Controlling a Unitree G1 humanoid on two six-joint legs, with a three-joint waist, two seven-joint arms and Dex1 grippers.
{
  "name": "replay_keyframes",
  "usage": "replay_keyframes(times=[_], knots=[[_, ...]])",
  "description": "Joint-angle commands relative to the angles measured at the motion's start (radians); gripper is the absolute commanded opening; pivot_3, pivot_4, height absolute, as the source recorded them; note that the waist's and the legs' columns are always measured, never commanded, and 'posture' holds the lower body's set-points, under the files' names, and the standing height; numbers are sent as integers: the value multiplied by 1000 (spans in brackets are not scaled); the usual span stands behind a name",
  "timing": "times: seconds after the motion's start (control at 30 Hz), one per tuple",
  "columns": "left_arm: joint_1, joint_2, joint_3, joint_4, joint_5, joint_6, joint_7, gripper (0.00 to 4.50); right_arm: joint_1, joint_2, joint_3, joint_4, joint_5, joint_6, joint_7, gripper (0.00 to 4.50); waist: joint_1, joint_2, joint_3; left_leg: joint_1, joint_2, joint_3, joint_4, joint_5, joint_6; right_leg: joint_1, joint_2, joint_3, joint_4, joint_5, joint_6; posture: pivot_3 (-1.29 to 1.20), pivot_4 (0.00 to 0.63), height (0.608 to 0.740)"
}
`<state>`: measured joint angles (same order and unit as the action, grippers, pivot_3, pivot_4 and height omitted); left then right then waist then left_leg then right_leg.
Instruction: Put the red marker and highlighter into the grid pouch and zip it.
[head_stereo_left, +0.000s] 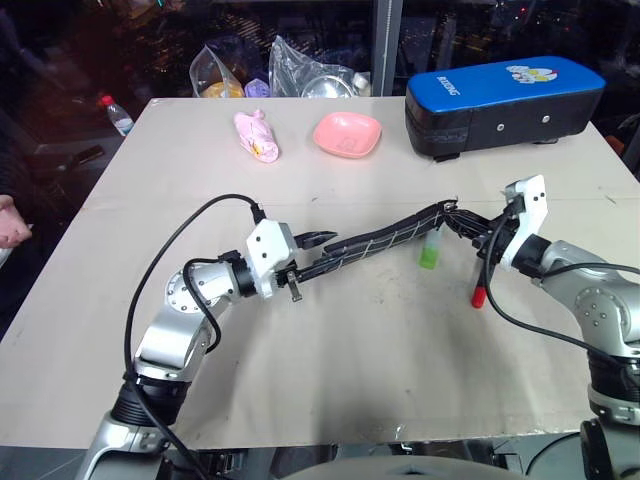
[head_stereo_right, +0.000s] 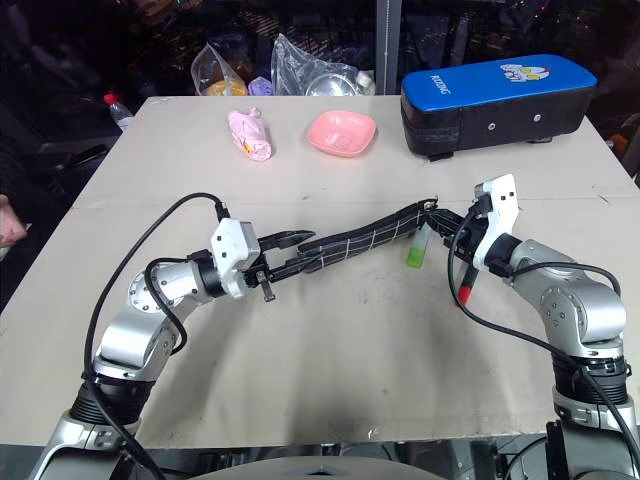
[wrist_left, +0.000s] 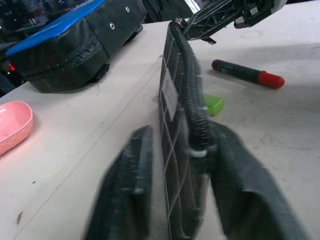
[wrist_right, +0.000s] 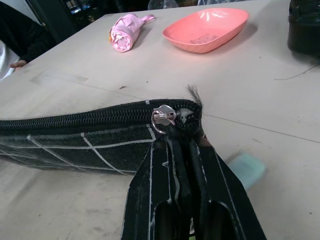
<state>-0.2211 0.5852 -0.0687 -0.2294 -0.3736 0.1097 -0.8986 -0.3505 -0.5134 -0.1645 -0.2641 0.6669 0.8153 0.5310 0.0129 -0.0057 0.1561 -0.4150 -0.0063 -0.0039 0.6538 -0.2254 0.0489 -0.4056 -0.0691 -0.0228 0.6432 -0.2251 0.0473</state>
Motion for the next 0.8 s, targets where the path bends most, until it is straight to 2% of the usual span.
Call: replay_keyframes(times=[0.03,0.33,0.43,0.47,0.5,0.8], knots=[[10,8,21,-74,-84,49,-44,1614,-4,-5,-5,-30,0,-16,7,0,0,0,0,0,0,0,0,0,0,0,0,0,0,0,0,0,150,734],[-16,-2,11,-25,-29,43,-32,1614,-6,-4,-3,-31,0,-13,6,0,0,0,0,0,0,0,0,0,0,0,0,0,0,-1,-1,0,150,734],[-28,-22,13,-7,-30,34,-31,850,-4,-3,-1,-34,-2,-15,5,0,0,0,0,0,0,0,0,0,0,0,0,0,0,-1,-1,0,150,734],[-34,-31,16,-3,-33,35,-28,255,-2,-3,1,-36,-3,-16,5,0,0,0,0,0,0,0,0,0,0,0,0,0,0,-1,-1,0,150,734],[-39,-37,18,1,-32,32,-27,66,-1,-3,1,-37,-4,-16,5,0,0,-1,1,0,0,0,0,0,0,0,0,0,0,-1,-1,0,150,734],[-34,-47,13,-12,-30,34,-50,66,11,-8,11,-44,-28,-40,21,0,0,-1,1,0,0,0,0,0,0,0,0,0,0,-1,-1,0,150,734]])
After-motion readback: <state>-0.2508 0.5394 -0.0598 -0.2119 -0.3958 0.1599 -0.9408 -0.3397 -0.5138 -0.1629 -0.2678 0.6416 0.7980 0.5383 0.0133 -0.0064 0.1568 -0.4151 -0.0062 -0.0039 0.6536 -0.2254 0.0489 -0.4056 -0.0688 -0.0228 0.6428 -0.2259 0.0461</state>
